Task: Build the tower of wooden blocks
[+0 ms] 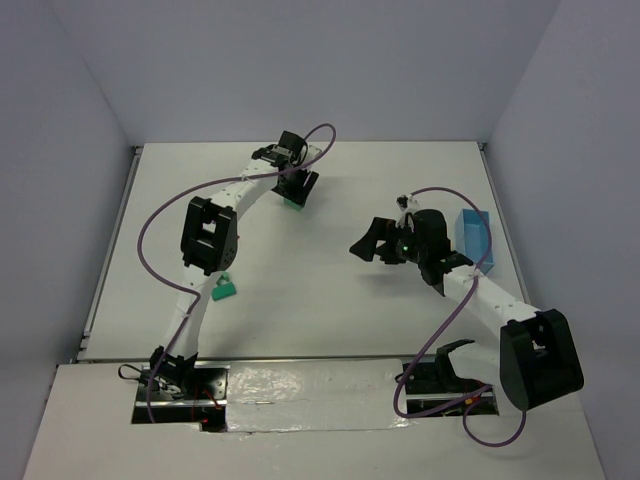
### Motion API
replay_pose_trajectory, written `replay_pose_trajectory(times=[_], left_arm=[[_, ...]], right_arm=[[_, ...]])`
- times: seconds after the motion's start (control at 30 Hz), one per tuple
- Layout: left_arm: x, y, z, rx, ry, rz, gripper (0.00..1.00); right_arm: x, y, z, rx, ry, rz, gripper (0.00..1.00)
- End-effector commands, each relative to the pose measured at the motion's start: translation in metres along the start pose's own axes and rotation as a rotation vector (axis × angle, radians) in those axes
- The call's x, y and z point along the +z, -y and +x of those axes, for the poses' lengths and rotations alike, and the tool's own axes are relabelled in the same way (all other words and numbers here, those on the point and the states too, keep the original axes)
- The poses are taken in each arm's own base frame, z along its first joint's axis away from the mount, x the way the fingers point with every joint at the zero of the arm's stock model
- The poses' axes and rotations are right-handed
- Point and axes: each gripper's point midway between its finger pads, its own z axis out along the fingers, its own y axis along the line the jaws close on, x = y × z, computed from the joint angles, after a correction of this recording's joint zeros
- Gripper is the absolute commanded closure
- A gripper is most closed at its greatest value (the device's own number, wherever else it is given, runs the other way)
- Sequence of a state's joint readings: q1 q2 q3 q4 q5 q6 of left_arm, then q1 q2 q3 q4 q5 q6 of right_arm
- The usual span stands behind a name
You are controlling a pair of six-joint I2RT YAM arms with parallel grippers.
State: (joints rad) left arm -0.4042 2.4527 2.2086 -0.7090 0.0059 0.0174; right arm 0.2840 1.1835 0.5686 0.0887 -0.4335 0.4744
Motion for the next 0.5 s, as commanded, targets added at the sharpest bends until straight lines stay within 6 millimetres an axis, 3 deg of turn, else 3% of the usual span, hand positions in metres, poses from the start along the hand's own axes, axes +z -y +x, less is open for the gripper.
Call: replay_pose_trajectory(times=[0.0,0.17,0.33,0.4,0.47], left_arm=[[-0.0018,-0.0011,-0.0092,-0.008,0.026,-0.004,0.28],[-0.0054,-0.0012,-0.0054,-0.009,0.023,-0.003,0.39],[-0.0080,-0.0048,-0.0022,-0.061,0.015,-0.041,0.36],[-0.0086,-0.0047,-0.0007,-0.067,0.010,-0.042,0.18],[-0.0099,-0.0043,-0.0025,-0.071,0.020,-0.041,0.06]], right_arm=[[0.0014,-0.0135,-0.0184,-0.044,0.042,-0.036,0.00],[0.0015,-0.0152,-0.0181,-0.048,0.040,-0.041,0.00],[0.0017,-0.0162,-0.0173,-0.050,0.037,-0.045,0.00],[0.0019,-0.0163,-0.0172,-0.051,0.035,-0.046,0.00],[0.0021,-0.0171,-0.0165,-0.053,0.033,-0.048,0.00]])
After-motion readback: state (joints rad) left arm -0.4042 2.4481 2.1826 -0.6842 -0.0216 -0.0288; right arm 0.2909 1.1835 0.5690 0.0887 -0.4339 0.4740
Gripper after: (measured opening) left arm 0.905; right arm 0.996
